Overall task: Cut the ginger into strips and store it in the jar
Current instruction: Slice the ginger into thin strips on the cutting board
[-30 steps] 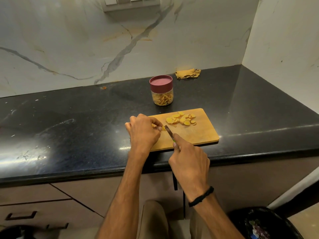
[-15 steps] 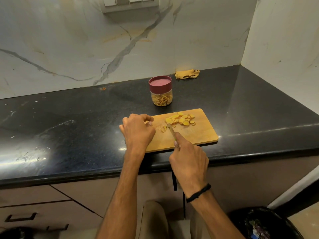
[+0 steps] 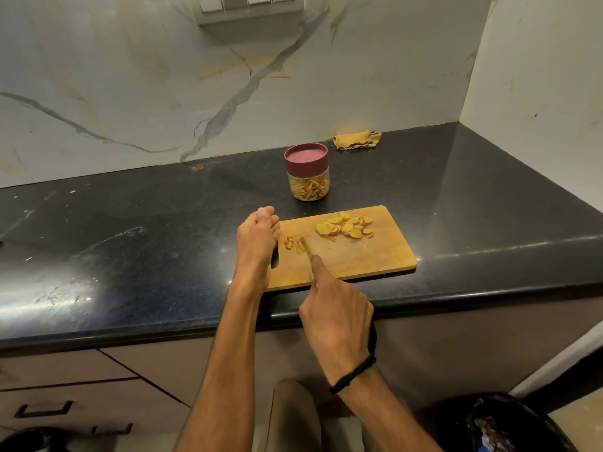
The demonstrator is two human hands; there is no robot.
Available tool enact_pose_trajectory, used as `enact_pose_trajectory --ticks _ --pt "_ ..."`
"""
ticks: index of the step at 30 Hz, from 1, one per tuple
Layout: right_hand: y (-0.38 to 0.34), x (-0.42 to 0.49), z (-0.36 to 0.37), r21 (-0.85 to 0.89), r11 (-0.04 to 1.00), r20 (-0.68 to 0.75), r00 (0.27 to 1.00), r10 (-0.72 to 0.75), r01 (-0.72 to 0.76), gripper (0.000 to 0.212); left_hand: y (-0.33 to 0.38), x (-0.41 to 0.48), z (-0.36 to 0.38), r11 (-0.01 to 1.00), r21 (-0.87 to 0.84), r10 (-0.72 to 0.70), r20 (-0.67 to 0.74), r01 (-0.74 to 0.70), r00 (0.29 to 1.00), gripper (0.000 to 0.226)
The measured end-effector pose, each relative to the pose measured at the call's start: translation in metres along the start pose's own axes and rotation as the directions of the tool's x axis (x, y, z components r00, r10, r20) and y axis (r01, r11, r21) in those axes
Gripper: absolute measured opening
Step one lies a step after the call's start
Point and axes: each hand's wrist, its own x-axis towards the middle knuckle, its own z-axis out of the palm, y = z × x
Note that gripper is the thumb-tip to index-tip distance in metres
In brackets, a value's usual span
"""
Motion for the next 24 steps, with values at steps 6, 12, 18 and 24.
enact_pose_trajectory --ticks 6,12,18,24 --pt "-0.001 0.000 0.004 -0.011 1.000 0.007 1.000 -0.001 0.002 0.055 -0.002 -0.002 0.007 1.000 0.005 0.021 0.099 -0.021 0.995 0.029" --pt "0.004 0.003 -0.001 -0.004 1.000 -0.055 0.998 -0.001 0.001 0.054 -0.005 -0.005 0.011 0.947 0.292 0.121 0.073 -0.137 0.990 0.038" --pt "0.022 0.021 -0.019 0.052 0.995 -0.181 0.979 0.095 -0.087 0.044 -0.008 0.004 0.028 0.559 0.766 0.301 0.169 -0.317 0.939 0.062" --pt "0.033 0.030 -0.029 0.079 0.987 -0.205 0.966 0.157 -0.143 0.042 -0.010 0.008 0.042 0.469 0.817 0.313 0.202 -0.336 0.928 0.075"
